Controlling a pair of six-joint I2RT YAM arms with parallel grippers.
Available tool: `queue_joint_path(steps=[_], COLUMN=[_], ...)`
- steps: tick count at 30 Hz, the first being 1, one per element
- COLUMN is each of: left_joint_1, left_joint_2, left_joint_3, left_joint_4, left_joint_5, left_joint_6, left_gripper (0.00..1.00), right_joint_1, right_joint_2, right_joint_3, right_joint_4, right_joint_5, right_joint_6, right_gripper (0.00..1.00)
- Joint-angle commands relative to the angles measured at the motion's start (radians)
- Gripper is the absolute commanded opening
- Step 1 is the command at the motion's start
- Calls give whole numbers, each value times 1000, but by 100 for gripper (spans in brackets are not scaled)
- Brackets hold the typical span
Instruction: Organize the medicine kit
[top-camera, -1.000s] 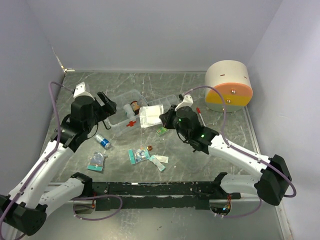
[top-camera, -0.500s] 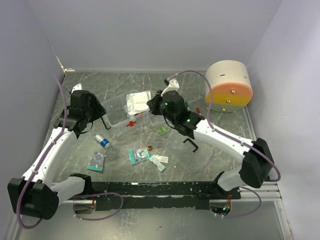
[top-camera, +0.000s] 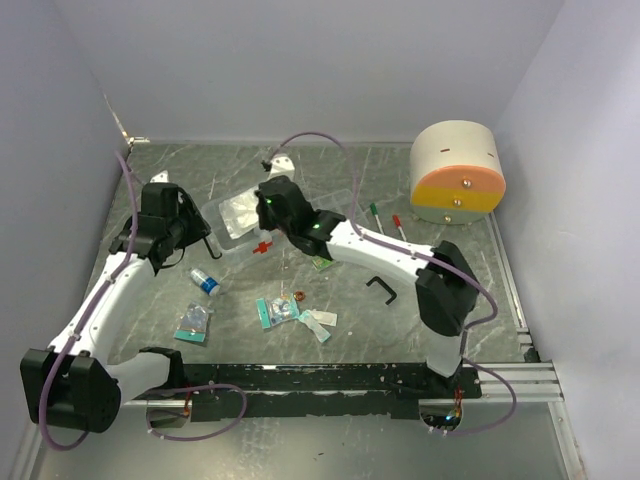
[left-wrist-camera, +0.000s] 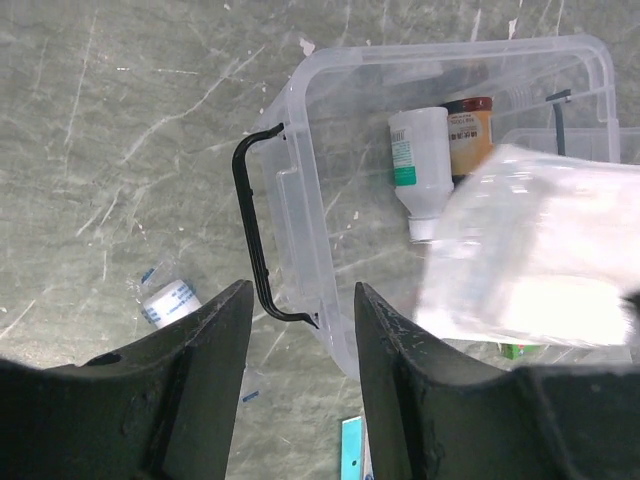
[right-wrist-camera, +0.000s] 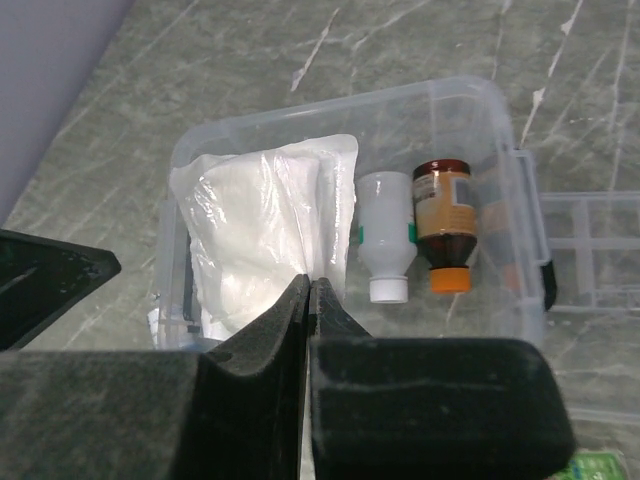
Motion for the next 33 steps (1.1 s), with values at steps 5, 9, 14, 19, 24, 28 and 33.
queue_joint_path(steps=[5, 9, 14, 19, 24, 28, 33], left_joint_1=[12, 12, 12, 12, 12, 12, 12], left_joint_2=[-125, -235, -313, -330, -328, -327, -328], left_joint_3=[8, -20, -33, -55, -67, -68, -70], left_joint_4=[-82, -94, -107, -112, -102, -102, -102], left_joint_5=[-118, -183, -210, -205, -193, -200, -197], left_joint_6=[19, -2, 22, 39, 36, 38, 39], left_gripper=[55, 55, 55, 55, 56, 56, 56], right_joint_1=[44, 46, 45, 45, 44, 44, 39], right_joint_2=[168, 262, 366, 430, 477, 529, 573], right_joint_3=[136, 205, 297, 360, 399, 462, 530], right_joint_4=[-67, -93, -132, -145, -150, -184, -222], right_joint_5=[35, 28, 16, -9, -25, -35, -44], right_joint_6=[-60, -55, -38, -46, -37, -49, -77], right_gripper=[0, 0, 0, 0, 0, 0, 0])
